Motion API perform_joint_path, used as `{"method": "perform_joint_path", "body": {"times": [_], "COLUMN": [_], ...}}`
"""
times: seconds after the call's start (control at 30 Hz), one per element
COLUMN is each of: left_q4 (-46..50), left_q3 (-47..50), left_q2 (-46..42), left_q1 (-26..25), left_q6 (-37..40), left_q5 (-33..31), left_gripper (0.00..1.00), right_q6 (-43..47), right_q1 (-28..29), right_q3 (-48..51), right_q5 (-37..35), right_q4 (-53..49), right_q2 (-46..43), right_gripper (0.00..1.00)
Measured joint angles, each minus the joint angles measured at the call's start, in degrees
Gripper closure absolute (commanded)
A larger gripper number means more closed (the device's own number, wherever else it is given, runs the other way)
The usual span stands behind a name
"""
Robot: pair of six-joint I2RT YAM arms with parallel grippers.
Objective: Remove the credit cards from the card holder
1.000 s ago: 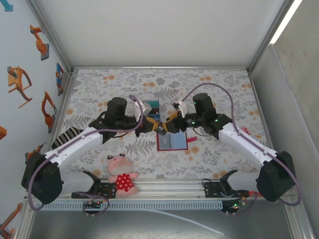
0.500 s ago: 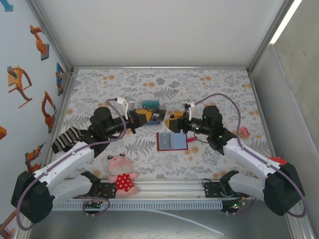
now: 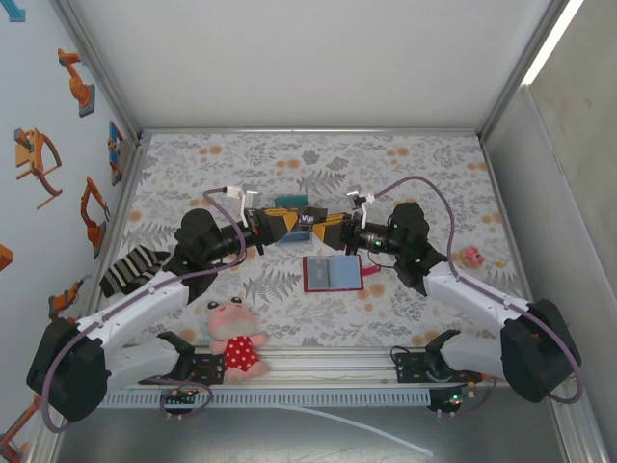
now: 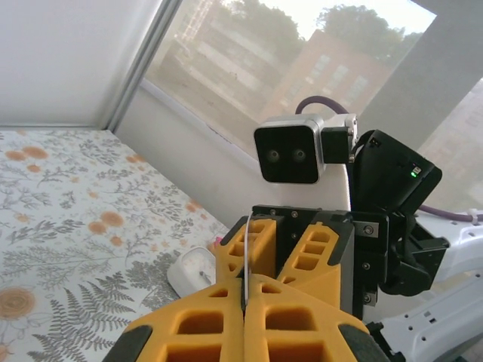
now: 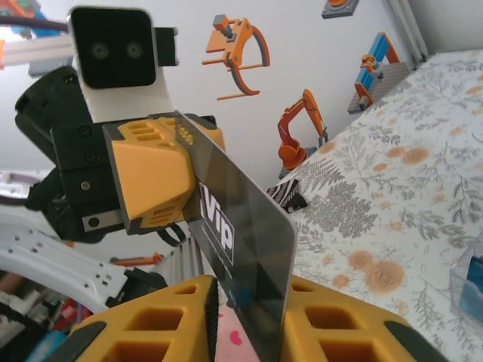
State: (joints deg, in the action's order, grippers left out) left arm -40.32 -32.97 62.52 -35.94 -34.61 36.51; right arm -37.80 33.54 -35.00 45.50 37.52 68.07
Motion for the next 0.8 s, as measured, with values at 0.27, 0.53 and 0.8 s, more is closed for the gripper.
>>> {"method": "perform_joint_path", "body": {"times": [0.27,0.53,0.8], "left_q4": [1.5,28.1,53.5], "left_q3": [-0.3,-13.5,-29.9], "left_q2": [-0.3,-3.2,0.0], "left_q1": [0.3,0.3,0.3], "left_q6": [0.7,13.6,28.9], "left_q5": [0.6,-0.3,-0.7], "left_gripper": [0.67,0.41,0.42], "right_q6": [-0.3,6.1,12.4], "right_q1": [0.2,0.5,2.2], "right_q3": [0.0,-2.0,-5.2], "right_q5": [1.9,1.9,1.8], "right_q4": [1.8,-9.5,-22.1], "right_q2": [-1.0,-3.6,-4.6], "right_gripper": [0.99,0.99,0.99]}}
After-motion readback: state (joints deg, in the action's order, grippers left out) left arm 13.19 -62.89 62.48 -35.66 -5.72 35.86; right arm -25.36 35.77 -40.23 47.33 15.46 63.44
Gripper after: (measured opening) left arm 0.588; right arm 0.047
